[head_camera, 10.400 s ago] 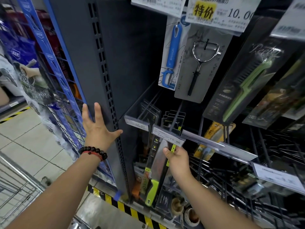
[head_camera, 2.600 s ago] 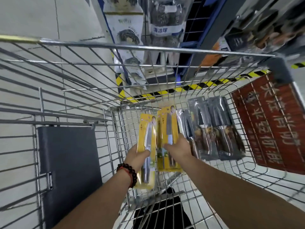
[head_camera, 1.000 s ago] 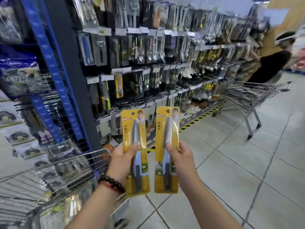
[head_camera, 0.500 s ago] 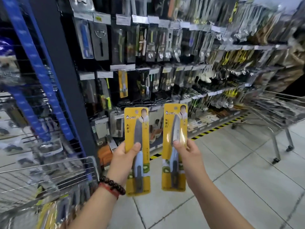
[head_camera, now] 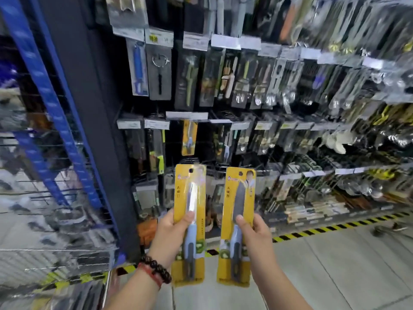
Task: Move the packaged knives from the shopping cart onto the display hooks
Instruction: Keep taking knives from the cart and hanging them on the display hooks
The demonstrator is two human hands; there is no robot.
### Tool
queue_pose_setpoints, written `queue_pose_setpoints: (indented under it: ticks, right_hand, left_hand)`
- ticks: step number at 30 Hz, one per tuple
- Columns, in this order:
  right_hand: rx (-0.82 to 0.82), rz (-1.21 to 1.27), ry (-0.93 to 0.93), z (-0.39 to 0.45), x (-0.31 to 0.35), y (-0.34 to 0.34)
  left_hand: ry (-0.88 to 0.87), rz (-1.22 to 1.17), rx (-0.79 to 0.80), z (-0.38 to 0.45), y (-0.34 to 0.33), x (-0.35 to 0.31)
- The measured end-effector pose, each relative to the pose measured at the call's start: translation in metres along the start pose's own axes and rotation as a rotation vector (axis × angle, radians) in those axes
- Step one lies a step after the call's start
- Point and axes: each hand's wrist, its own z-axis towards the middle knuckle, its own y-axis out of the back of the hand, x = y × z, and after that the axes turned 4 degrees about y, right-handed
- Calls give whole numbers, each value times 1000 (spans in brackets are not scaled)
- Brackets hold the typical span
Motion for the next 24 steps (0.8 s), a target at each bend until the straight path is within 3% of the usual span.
queue_pose_setpoints:
  ticks: [7, 14, 24]
  right_hand:
    - [282, -11, 33, 133, 15, -23]
    - [450, 10, 20, 224, 15, -82]
    - [516, -60, 62, 329, -1, -185]
  left_hand:
    - [-11, -10, -208, 73, -23, -34]
    - [4, -86, -372, 125, -10, -47]
    - [70, -146, -390, 230, 31, -42]
